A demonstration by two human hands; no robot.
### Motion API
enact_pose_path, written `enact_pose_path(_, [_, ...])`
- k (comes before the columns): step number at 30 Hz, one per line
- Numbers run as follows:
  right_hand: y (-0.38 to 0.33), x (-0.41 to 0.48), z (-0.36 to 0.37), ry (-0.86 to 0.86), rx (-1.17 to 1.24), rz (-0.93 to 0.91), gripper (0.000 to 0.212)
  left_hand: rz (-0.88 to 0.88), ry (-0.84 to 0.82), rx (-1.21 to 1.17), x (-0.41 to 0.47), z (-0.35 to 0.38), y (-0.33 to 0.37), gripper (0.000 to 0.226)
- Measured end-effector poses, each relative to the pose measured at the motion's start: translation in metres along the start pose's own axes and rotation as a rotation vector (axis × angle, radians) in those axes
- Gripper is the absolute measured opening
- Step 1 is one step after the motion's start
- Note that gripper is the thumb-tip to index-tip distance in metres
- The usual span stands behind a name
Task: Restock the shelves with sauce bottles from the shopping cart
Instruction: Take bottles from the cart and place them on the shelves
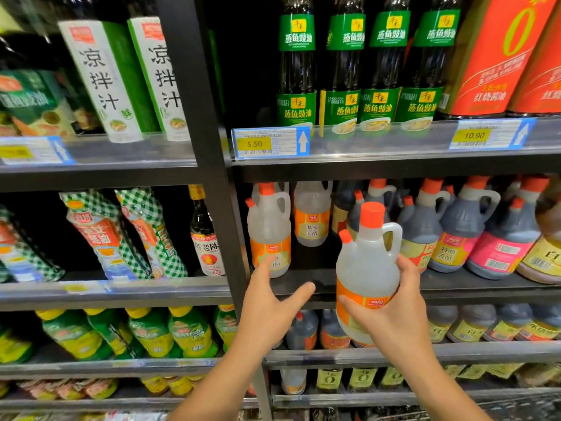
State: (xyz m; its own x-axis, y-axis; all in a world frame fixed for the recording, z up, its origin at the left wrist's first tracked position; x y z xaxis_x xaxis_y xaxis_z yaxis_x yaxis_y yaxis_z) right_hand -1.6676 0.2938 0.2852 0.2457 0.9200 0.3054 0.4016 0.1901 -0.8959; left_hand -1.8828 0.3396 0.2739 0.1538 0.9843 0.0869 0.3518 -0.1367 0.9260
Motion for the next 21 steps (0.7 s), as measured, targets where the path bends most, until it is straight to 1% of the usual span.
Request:
enact_pose_path(2, [-0.001, -0.001, 0.005, 0.002, -0.010, 0.002, 0.098, 0.070, 0.035, 0.072, -0.019, -0.012, 0.011, 0.051])
enact_pose_path(4, [-0.002, 0.001, 0.010, -0.001, -0.009, 0.009, 0.099, 0.146, 0.145, 0.079, -0.035, -0.031, 0.025, 0.021])
enact_pose_path(5, [-0.002, 0.002, 0.012, -0.006, -0.005, 0.013, 0.099, 0.177, 0.218, 0.086, -0.041, -0.043, 0.030, 0.013])
enact_pose_path(6, [-0.002, 0.003, 0.015, -0.010, 0.002, 0.015, 0.100, 0.207, 0.297, 0.105, -0.046, -0.054, 0.033, 0.010])
enact_pose_path(8, [-0.004, 0.007, 0.020, -0.009, 0.016, 0.001, 0.100, 0.257, 0.437, 0.144, -0.049, -0.075, 0.037, 0.011])
enact_pose_path(9, [-0.005, 0.010, 0.023, -0.006, 0.021, -0.009, 0.099, 0.271, 0.488, 0.160, -0.048, -0.083, 0.037, 0.016])
enact_pose_path(11, [-0.006, 0.016, 0.028, 0.004, 0.029, -0.023, 0.099, 0.271, 0.514, 0.184, -0.038, -0.091, 0.036, 0.031])
enact_pose_path(13, [-0.006, 0.024, 0.035, 0.012, 0.029, -0.031, 0.098, 0.254, 0.426, 0.171, -0.021, -0.089, 0.033, 0.048])
enact_pose_path(15, [-0.005, 0.032, 0.042, 0.023, 0.021, -0.039, 0.097, 0.232, 0.306, 0.100, -0.006, -0.080, 0.030, 0.055])
enact_pose_path(17, [-0.003, 0.039, 0.049, 0.039, 0.012, -0.045, 0.096, 0.229, 0.246, 0.041, 0.004, -0.072, 0.027, 0.051])
enact_pose_path(19, [0.000, 0.045, 0.055, 0.048, -0.002, -0.056, 0.096, 0.243, 0.257, -0.009, 0.009, -0.068, 0.024, 0.038])
enact_pose_path(20, [0.001, 0.048, 0.058, 0.048, -0.010, -0.059, 0.096, 0.257, 0.263, -0.027, 0.010, -0.068, 0.023, 0.036])
enact_pose_path(21, [0.003, 0.051, 0.060, 0.049, -0.018, -0.058, 0.097, 0.272, 0.262, -0.036, 0.011, -0.068, 0.023, 0.038])
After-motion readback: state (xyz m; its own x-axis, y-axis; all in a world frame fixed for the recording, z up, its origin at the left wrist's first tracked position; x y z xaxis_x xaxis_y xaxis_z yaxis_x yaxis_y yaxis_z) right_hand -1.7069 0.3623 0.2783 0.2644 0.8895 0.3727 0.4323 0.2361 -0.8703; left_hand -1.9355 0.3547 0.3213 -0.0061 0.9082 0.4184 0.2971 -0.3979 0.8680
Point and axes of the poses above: each hand's wrist, its own x-axis towards the middle knuckle, its own z-axis out of the palm, y = z × x, the point moved 5 cm from there along x, towards the middle knuckle, and after that the axes turned 8 degrees about -y, right-handed, at the moved point
